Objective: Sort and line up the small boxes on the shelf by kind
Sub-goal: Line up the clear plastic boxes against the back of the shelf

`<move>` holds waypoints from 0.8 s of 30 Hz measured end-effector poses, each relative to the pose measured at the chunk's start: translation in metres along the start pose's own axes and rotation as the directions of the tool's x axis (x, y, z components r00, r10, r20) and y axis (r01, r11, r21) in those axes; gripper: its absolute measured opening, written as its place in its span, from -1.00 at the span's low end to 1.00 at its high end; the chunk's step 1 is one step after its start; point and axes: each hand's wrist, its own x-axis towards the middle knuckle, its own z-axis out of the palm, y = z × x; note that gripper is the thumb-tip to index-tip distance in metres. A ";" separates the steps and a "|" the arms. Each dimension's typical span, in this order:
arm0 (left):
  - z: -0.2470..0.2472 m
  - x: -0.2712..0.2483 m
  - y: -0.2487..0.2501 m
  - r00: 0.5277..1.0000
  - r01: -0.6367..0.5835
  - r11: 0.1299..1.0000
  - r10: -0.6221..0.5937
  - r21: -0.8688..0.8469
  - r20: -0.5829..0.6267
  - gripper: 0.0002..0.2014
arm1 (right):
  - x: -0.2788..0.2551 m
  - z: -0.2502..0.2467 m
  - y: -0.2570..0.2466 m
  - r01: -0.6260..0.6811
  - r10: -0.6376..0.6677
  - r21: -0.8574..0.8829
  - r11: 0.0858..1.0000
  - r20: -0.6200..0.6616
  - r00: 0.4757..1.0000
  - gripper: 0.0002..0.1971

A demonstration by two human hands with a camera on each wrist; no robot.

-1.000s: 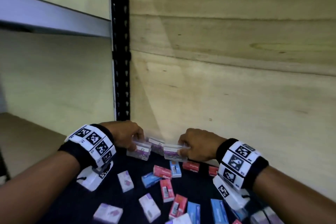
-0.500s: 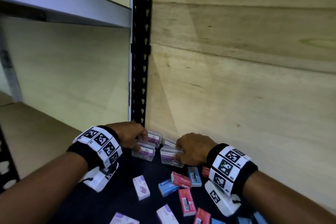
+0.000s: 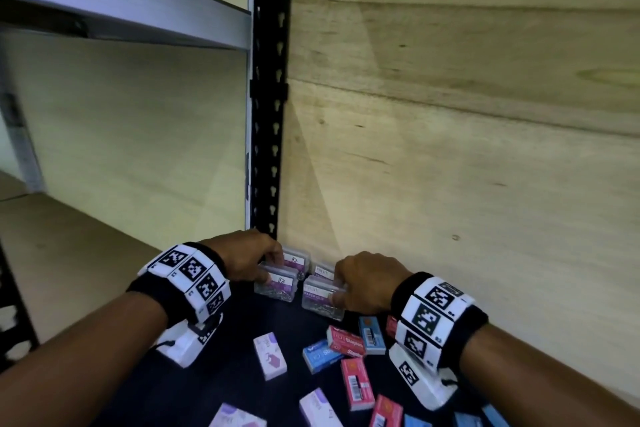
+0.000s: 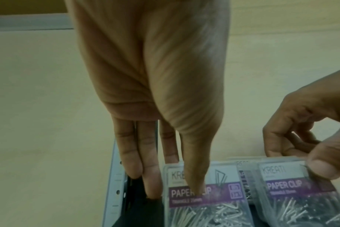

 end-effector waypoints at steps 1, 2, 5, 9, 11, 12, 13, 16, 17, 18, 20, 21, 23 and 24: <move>-0.001 -0.002 0.000 1.000 0.010 1.000 -0.010 0.010 -0.005 -0.65 | -0.001 0.000 0.000 0.002 -0.002 0.003 1.000 -0.008 1.000 -0.55; -0.003 -0.004 0.002 1.000 0.023 0.999 -0.023 0.033 -0.010 -0.62 | -0.003 -0.001 0.001 0.004 -0.004 0.007 1.000 -0.018 1.000 -0.56; -0.012 -0.014 0.007 0.996 0.066 0.990 -0.058 0.122 -0.067 -0.56 | -0.010 -0.006 0.003 0.010 -0.008 0.053 0.999 -0.045 0.999 -0.57; -0.020 -0.031 0.022 0.992 0.040 0.994 -0.028 0.103 -0.121 -0.72 | -0.018 -0.010 0.009 0.073 -0.073 0.189 0.979 -0.010 0.997 -0.75; -0.017 -0.039 0.032 0.999 0.048 0.998 -0.048 0.049 -0.008 -0.69 | -0.022 -0.008 0.010 0.100 -0.122 0.246 0.964 0.076 0.990 -0.77; -0.014 -0.042 0.037 0.996 0.061 0.998 -0.062 0.024 0.068 -0.63 | -0.024 -0.007 0.010 0.108 -0.142 0.249 0.962 0.123 0.982 -0.73; -0.011 -0.045 0.043 0.988 0.074 0.997 -0.075 0.014 0.135 -0.57 | -0.026 -0.006 0.009 0.117 -0.158 0.236 0.965 0.161 0.974 -0.67; 0.002 -0.051 0.052 0.960 0.099 0.994 -0.105 0.035 0.261 -0.37 | -0.031 -0.001 0.008 0.139 -0.177 0.179 0.974 0.214 0.961 -0.53; 0.006 -0.052 0.055 0.951 0.111 0.993 -0.119 0.044 0.285 -0.32 | -0.031 0.001 0.007 0.139 -0.175 0.166 0.976 0.221 0.960 -0.52; 0.009 -0.054 0.057 0.943 0.124 0.991 -0.134 0.053 0.304 -0.28 | -0.032 0.003 0.005 0.137 -0.170 0.154 0.978 0.228 0.959 -0.52; 0.014 -0.056 0.059 0.933 0.131 0.989 -0.148 0.073 0.329 -0.23 | -0.032 0.008 0.002 0.138 -0.166 0.134 0.981 0.227 0.960 -0.54; 0.016 -0.058 0.061 0.931 0.131 0.988 -0.151 0.082 0.334 -0.24 | -0.032 0.010 0.002 0.139 -0.165 0.132 0.982 0.215 0.963 -0.56; 0.018 -0.060 0.064 0.932 0.136 0.987 -0.157 0.085 0.328 -0.26 | -0.035 0.011 0.005 0.130 -0.154 0.140 0.982 0.174 0.973 -0.59; 0.019 -0.060 0.064 0.932 0.140 0.987 -0.159 0.084 0.325 -0.28 | -0.037 0.009 0.008 0.118 -0.141 0.148 0.982 0.157 0.978 -0.60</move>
